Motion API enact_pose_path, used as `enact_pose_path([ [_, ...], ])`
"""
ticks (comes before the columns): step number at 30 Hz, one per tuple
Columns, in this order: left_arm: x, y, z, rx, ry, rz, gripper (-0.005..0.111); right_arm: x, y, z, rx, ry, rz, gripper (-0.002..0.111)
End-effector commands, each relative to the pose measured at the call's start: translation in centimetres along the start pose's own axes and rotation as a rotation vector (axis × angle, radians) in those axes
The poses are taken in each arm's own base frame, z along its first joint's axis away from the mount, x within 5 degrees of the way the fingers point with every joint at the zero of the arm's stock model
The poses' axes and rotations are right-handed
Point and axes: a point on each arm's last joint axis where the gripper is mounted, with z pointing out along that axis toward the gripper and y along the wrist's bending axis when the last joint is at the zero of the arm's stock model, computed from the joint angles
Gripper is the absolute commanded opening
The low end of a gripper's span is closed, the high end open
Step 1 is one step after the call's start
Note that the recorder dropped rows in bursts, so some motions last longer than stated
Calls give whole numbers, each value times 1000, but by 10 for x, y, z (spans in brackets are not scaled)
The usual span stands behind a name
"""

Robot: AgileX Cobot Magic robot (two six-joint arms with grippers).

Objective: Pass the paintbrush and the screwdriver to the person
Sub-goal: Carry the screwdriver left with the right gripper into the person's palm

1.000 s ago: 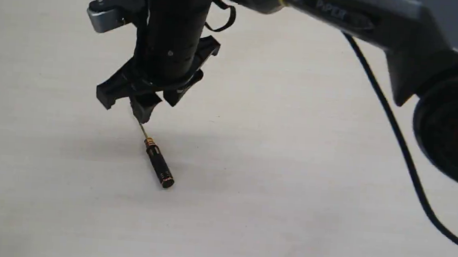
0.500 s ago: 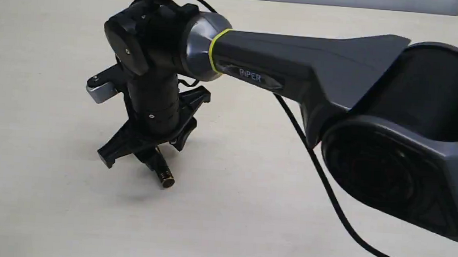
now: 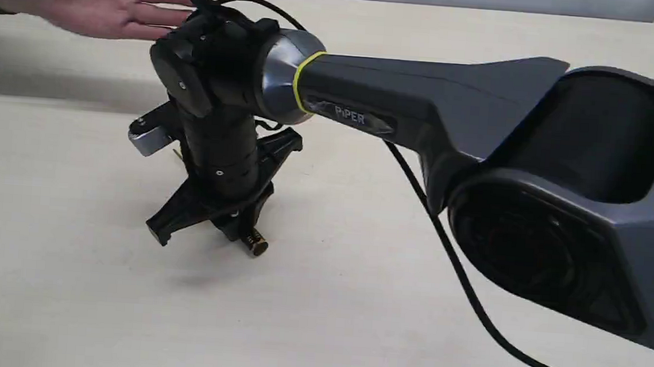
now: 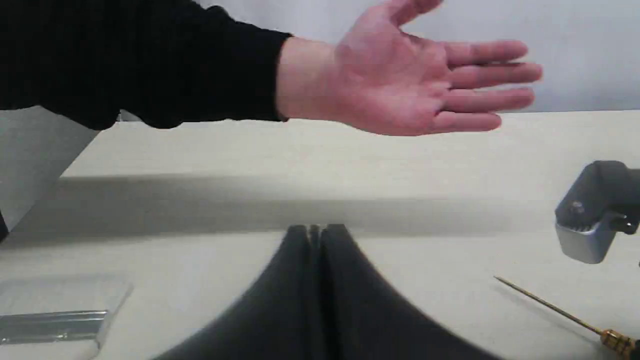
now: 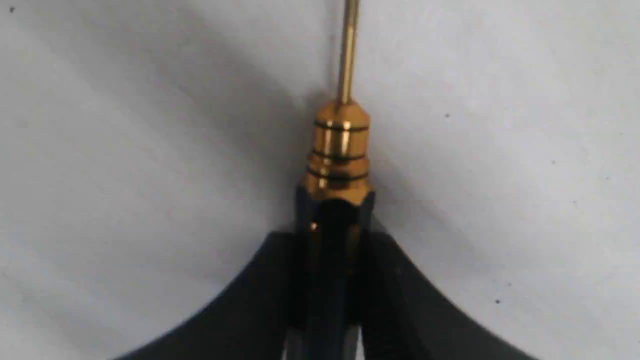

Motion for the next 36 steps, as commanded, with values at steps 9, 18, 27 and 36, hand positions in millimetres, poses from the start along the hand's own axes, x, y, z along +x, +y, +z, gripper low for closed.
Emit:
enact_pose_path([
  [9, 0, 0, 0, 8, -12, -3, 0, 3, -6, -89, -30, -235, -45, 4],
  [18, 0, 0, 0, 8, -12, -3, 0, -8, -3, -139, -85, -559, -99, 4],
  [27, 0, -1, 0, 8, -9, -6, 0, -28, 3, -106, -118, -618, -116, 13],
  [36, 0, -1, 0, 8, -9, -6, 0, -26, 0, -109, -91, -613, -128, 43],
])
